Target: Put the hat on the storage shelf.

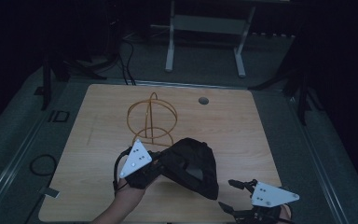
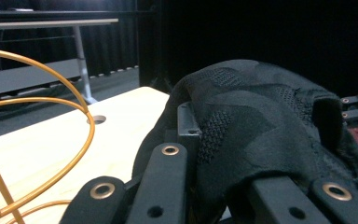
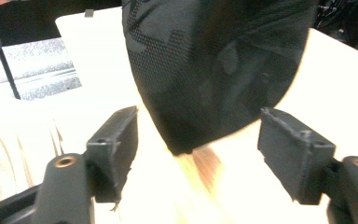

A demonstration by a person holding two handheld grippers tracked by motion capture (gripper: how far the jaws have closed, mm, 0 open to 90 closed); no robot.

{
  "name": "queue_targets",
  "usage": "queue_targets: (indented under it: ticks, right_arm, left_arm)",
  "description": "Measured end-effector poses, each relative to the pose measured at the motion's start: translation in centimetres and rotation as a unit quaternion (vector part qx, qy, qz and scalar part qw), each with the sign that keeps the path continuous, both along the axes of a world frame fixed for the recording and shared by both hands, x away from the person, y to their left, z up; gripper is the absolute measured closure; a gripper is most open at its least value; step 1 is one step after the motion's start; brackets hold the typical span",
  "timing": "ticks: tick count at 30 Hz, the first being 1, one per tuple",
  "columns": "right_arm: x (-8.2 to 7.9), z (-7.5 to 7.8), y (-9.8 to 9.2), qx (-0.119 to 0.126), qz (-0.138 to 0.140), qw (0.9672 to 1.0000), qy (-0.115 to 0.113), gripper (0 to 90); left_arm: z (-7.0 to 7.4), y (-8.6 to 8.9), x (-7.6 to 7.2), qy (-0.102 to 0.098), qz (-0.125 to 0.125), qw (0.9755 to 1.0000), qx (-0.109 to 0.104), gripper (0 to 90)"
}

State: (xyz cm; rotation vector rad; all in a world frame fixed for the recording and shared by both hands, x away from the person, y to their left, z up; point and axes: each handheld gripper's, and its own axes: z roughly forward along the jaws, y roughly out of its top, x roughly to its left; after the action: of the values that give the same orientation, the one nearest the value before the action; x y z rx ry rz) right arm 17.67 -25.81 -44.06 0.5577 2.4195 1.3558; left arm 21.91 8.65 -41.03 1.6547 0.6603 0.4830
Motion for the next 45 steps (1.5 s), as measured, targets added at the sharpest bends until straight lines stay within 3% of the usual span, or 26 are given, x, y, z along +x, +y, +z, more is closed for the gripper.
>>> queue_targets:
  ticks: [3, 4, 5, 10, 13, 14, 15, 20, 24, 28, 35, 38, 41, 43, 45]
  right_arm:
    - [0.0, 0.4, -0.7, 0.0, -0.007, 0.9999, -0.011, 31.8]
    - [0.1, 0.7, -1.0, -0.002, -0.011, 0.9998, -0.016, 33.2]
    - [0.4, 1.4, -1.6, -0.01, -0.026, 0.9988, -0.039, 34.9]
    - [1.5, 2.9, -2.2, -0.005, -0.027, 0.9969, -0.073, 39.9]
    - [1.8, 3.8, -1.6, -0.002, -0.015, 0.9959, -0.089, 42.9]
    - [1.8, 4.0, -1.3, -0.002, -0.009, 0.9955, -0.095, 43.6]
    - [1.9, 4.2, -0.9, -0.003, 0.0, 0.995, -0.1, 45.2]
    - [1.8, 4.9, 1.4, -0.011, 0.051, 0.9921, -0.114, 47.2]
    - [1.4, 5.1, 3.0, -0.013, 0.094, 0.9877, -0.125, 45.7]
    - [1.4, 5.0, 3.8, -0.011, 0.108, 0.9855, -0.13, 45.9]
    - [1.4, 5.0, 4.2, 0.0, 0.13, 0.9811, -0.143, 55.7]
    - [1.5, 4.9, 4.6, -0.006, 0.134, 0.9811, -0.139, 61.1]
    - [1.5, 4.7, 4.9, -0.015, 0.141, 0.9806, -0.136, 74.6]
    - [1.6, 4.6, 5.1, -0.019, 0.14, 0.9817, -0.128, 83.8]
    - [1.6, 4.5, 5.1, -0.015, 0.13, 0.9839, -0.122, 87.5]
  left_arm:
    - [-0.1, 0.3, 0.0, -0.002, -0.004, 1.0, -0.003, 87.9]
    - [-0.1, 0.6, -0.1, -0.006, -0.016, 0.9998, -0.006, 87.9]
    - [-0.1, 0.8, 0.0, -0.006, -0.025, 0.9996, -0.009, 87.9]
    - [0.1, 1.6, 0.0, -0.017, -0.062, 0.9978, -0.018, 87.9]
    - [0.2, 2.1, 0.0, -0.027, -0.102, 0.994, -0.03, 87.9]
    - [0.2, 2.2, 0.2, -0.026, -0.131, 0.9903, -0.039, 87.9]
    - [0.2, 2.3, 0.0, -0.029, -0.143, 0.9881, -0.048, 87.8]
    - [0.4, 2.0, -0.2, -0.026, -0.174, 0.9833, -0.046, 87.9]
    - [0.2, 1.8, -0.2, -0.02, -0.183, 0.9817, -0.048, 87.9]
    - [0.3, 1.7, -0.1, -0.021, -0.192, 0.9795, -0.057, 87.9]
    - [0.7, 1.9, 0.1, -0.014, -0.189, 0.9795, -0.067, 87.9]
    - [0.7, 1.8, 0.1, -0.013, -0.188, 0.9796, -0.069, 87.9]
    - [0.6, 1.8, 0.1, -0.013, -0.189, 0.9795, -0.068, 87.9]
    - [0.6, 1.8, 0.1, -0.011, -0.191, 0.9793, -0.067, 87.8]
    - [0.5, 1.9, 0.2, -0.011, -0.187, 0.9803, -0.063, 87.8]
